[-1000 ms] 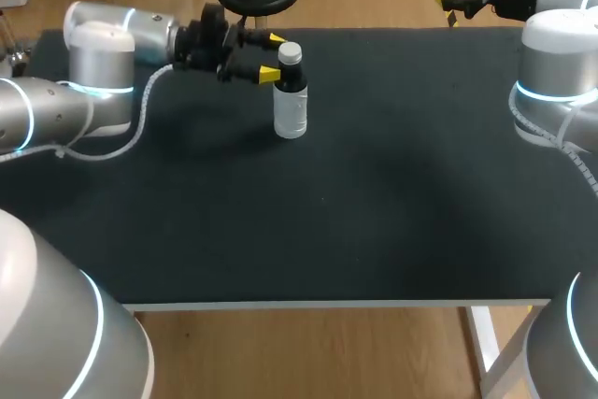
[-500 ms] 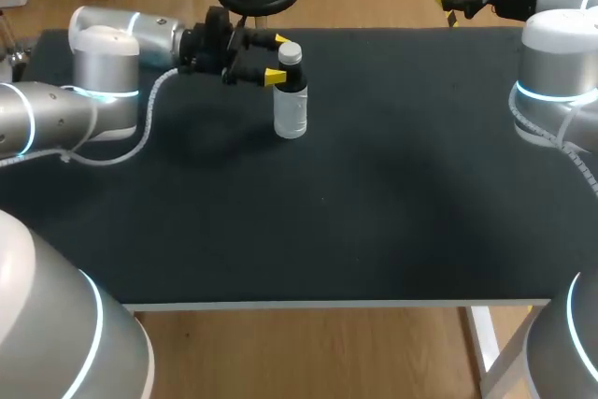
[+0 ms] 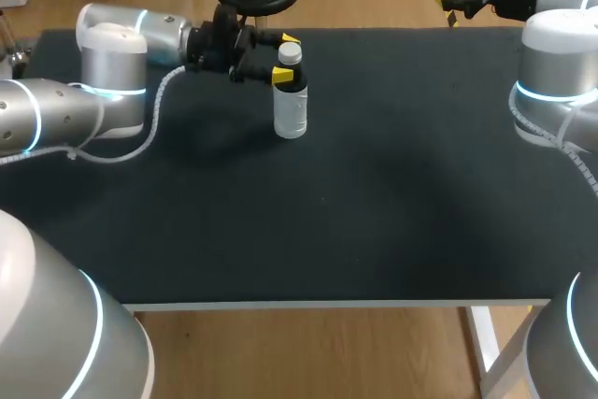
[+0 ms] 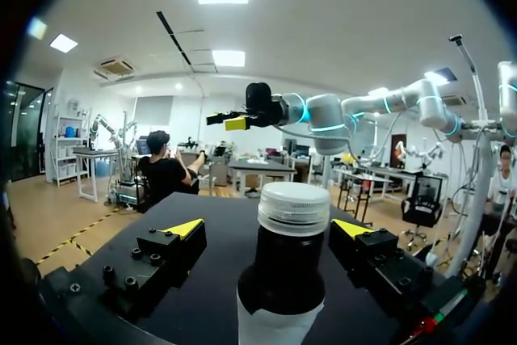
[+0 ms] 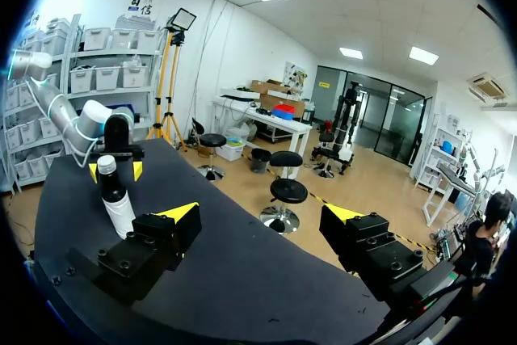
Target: Unscrew the bottle cap
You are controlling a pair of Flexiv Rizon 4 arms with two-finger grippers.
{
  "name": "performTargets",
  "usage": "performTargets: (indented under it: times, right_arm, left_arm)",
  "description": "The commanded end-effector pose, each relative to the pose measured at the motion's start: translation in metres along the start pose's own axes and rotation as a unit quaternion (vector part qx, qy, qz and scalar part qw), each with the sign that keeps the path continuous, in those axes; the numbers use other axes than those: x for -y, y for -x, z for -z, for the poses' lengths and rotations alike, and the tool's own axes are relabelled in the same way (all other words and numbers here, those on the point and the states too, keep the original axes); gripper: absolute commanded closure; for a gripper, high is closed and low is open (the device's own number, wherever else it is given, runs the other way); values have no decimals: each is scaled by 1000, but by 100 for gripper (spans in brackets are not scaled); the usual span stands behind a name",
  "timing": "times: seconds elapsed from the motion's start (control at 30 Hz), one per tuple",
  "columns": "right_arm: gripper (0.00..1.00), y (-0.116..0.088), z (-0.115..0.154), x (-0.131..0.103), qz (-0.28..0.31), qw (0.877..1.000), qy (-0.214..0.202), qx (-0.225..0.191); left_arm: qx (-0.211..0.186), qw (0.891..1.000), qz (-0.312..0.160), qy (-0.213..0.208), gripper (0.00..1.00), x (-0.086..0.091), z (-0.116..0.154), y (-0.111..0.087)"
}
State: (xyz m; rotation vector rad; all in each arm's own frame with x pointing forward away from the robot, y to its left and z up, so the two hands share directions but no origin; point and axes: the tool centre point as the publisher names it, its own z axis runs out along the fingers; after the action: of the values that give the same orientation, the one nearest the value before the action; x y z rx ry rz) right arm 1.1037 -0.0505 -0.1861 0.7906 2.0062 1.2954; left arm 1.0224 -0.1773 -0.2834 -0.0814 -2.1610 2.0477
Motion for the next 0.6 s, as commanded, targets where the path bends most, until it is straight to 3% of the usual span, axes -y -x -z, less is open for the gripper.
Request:
performTargets:
  times: [0.03,0.6]
  right_arm:
    - [0,0,0,0,0,1000,-1,0]
    - [0,0,0,0,0,1000,-1,0]
  left_arm:
    - [-1,1000,3,-3,0,-5,-3,-2]
    - [-5,1000,9,-3,0,-9,-5,7]
